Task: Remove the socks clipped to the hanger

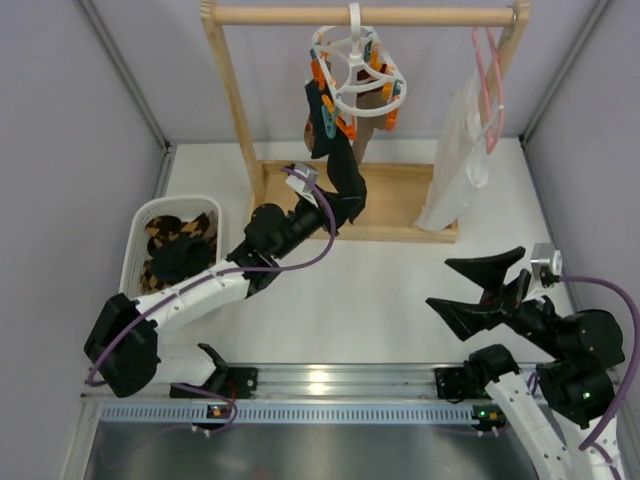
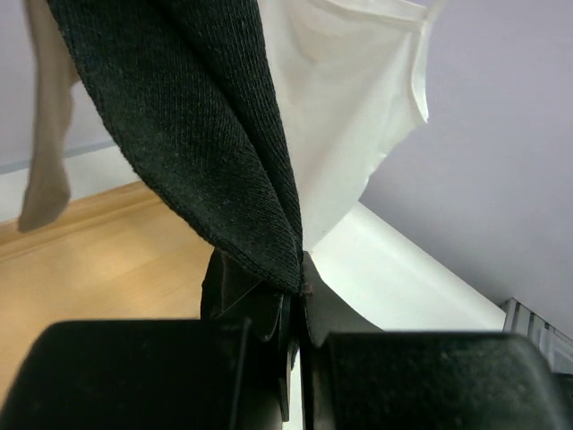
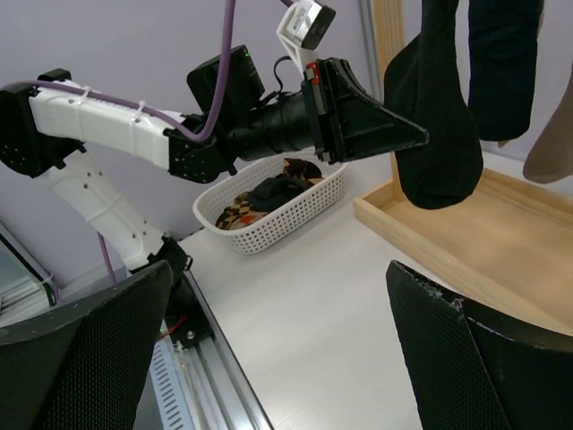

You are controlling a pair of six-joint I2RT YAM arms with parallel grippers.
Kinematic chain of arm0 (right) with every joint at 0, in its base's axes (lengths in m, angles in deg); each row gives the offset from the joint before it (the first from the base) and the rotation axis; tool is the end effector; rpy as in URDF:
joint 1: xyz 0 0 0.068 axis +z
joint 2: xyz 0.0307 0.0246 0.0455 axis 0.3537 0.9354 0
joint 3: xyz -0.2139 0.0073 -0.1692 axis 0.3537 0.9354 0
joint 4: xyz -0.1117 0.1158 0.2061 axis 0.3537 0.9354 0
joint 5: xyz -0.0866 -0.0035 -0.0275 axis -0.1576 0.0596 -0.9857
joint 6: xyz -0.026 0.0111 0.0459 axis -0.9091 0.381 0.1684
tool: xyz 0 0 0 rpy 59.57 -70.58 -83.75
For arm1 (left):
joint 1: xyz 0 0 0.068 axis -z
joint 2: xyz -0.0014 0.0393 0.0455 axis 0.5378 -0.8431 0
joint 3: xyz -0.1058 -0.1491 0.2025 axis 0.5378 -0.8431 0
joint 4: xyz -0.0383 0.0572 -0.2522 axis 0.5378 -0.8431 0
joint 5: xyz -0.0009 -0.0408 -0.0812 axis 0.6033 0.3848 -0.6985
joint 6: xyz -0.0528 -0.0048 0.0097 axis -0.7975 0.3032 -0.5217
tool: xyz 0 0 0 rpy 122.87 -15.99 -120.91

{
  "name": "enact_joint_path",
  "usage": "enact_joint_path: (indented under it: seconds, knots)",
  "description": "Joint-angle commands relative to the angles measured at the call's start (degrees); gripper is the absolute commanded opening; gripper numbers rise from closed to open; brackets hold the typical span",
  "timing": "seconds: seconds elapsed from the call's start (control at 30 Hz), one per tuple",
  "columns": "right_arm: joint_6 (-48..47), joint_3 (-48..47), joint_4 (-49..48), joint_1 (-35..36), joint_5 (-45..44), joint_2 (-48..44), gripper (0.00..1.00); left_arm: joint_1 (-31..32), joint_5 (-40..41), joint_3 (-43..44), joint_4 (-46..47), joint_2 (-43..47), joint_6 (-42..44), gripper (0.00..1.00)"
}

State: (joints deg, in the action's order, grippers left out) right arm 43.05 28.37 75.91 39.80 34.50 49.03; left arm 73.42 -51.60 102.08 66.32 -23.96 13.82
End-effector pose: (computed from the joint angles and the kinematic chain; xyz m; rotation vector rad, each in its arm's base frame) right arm 0.0186 0.0287 0.3725 -0.4987 1.3231 1.0598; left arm 0.2244 -0.2012 0.3331 0.3643 1.4280 -1.0107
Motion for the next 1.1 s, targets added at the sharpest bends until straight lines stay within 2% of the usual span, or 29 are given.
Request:
enact_joint_path:
  seconds: [0.0,0.17,0.27,0.43,0.63,0.77,0.87,1.07]
  knots:
    - [0.92,-3.27,1.04,0.42,-2.21,0.41,1.00,4.72,5.85,1.23,2.47,-1.60,3.06,0.00]
    - [-1.19,-4.50,3.15,0.33,-5.37,1.99,0.99,9.12,13.40,3.51,2.38,-3.98,4.37,0.00]
    - [-2.51,-5.90,5.61,0.42,-11.95,5.23,1.00,12.02,20.78,6.15,0.89,-5.82,6.48,0.00]
    - [-3.74,-10.47,7.72,0.42,-18.54,12.96,0.99,18.61,33.60,14.91,-2.10,-11.18,14.46,0.00]
    - [-4.97,-16.71,9.57,0.33,-22.25,18.24,0.99,20.11,40.38,22.76,-6.14,-18.48,18.25,0.00]
    - [-6.20,-17.60,10.45,0.33,-23.04,19.48,0.99,20.55,43.72,25.83,-7.46,-21.56,21.07,0.00]
    - [-7.25,-17.86,11.41,0.42,-24.44,20.01,1.00,21.34,45.84,31.54,-11.49,-26.47,24.32,0.00]
    - [-9.28,-19.70,14.31,0.42,-27.35,20.89,0.99,22.40,44.97,44.29,-19.93,-35.44,27.84,0.00]
